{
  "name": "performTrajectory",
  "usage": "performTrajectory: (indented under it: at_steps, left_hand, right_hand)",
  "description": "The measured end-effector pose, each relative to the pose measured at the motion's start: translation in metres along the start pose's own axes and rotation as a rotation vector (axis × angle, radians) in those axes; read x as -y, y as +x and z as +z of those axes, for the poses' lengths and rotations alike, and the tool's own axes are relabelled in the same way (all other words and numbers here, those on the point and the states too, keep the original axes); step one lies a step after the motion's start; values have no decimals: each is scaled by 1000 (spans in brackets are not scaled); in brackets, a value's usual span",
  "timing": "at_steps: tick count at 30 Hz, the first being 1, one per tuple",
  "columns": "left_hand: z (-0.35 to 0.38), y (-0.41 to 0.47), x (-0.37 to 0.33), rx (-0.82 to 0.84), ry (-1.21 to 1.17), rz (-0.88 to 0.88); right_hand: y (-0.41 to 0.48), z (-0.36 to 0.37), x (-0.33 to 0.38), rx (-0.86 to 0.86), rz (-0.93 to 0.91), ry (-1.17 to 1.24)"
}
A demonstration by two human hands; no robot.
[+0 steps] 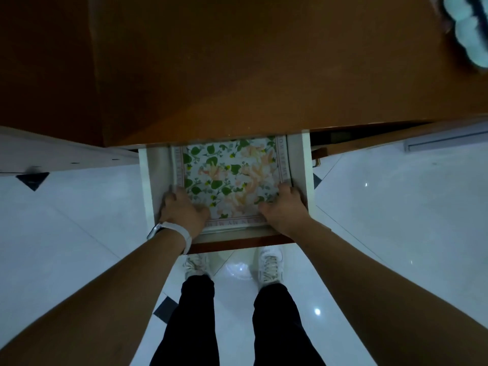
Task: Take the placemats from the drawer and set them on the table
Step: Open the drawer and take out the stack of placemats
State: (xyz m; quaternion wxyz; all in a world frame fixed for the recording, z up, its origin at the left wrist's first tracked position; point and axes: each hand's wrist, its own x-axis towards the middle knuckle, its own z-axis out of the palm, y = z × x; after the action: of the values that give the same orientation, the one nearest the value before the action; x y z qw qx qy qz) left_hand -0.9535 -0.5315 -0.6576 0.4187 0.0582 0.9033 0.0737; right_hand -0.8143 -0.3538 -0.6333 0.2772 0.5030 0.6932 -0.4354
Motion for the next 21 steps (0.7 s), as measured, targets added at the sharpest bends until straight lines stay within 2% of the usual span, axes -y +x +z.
performTrajectory:
  at_steps: [8,17,21]
  left_hand:
    - [-1,10,-7,-19,-235,-123]
    - [0,37,-14,128,-243,-307]
    - [12,39,-15,92,-231,-335]
  right_hand:
    - [14,9,8,28,124,52]
    - [41,18,16,52,244,-9]
    - [50,20,18,58,262,-19]
